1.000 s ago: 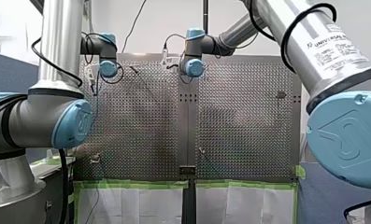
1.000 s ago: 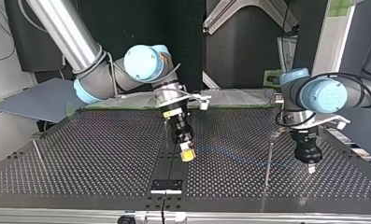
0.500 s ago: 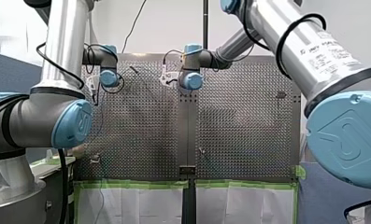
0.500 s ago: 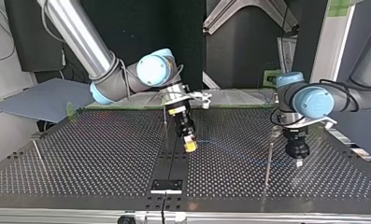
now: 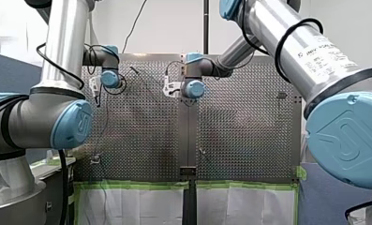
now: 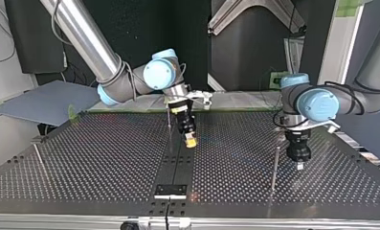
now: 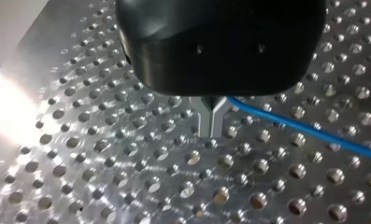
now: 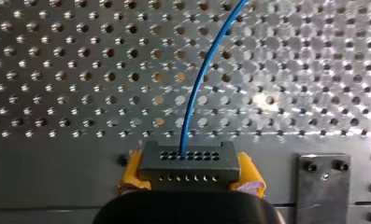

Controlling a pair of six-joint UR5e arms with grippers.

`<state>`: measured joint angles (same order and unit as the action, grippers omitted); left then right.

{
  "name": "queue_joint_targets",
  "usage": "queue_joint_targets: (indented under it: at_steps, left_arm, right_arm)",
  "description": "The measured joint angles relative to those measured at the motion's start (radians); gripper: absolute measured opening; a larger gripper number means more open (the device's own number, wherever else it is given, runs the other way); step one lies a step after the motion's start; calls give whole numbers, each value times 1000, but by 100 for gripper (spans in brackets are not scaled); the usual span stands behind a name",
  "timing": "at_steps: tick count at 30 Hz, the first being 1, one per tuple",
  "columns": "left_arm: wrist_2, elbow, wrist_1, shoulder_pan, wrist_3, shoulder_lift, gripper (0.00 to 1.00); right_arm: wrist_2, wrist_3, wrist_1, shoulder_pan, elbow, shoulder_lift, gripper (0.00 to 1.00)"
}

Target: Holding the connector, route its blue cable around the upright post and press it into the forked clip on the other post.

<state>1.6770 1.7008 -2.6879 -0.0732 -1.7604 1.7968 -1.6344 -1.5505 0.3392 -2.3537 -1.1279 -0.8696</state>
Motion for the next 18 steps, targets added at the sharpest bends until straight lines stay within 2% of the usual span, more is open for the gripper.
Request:
queue_joint_targets:
  at_steps: [1, 2, 4, 5, 6, 7, 13, 18]
  left_arm:
    - [-1, 0, -2, 2, 0, 0, 32]
    - [-2, 1, -4, 4, -1, 0, 32]
    - [-4, 1, -6, 7, -7, 0, 63]
    - [-5, 1, -7, 9, -12, 0, 63]
    - [-5, 1, -7, 10, -17, 0, 88]
    - [-5, 1, -8, 10, -23, 0, 98]
    - [-26, 2, 4, 10, -66, 1, 100]
    - [-66, 2, 24, 7, -108, 7, 100]
  right_arm:
    - [0, 0, 3, 1, -7, 0, 0]
    - [-1, 0, 5, 1, -13, 0, 0]
    - [-1, 0, 11, 3, -29, 0, 0]
    - [-1, 1, 13, 3, -36, 1, 0]
    - [-2, 1, 16, 4, -43, 1, 0]
    - [-2, 1, 21, 5, -54, 1, 0]
    - [-2, -1, 58, 9, -104, 2, 0]
    - [-4, -1, 95, 16, -143, 2, 0]
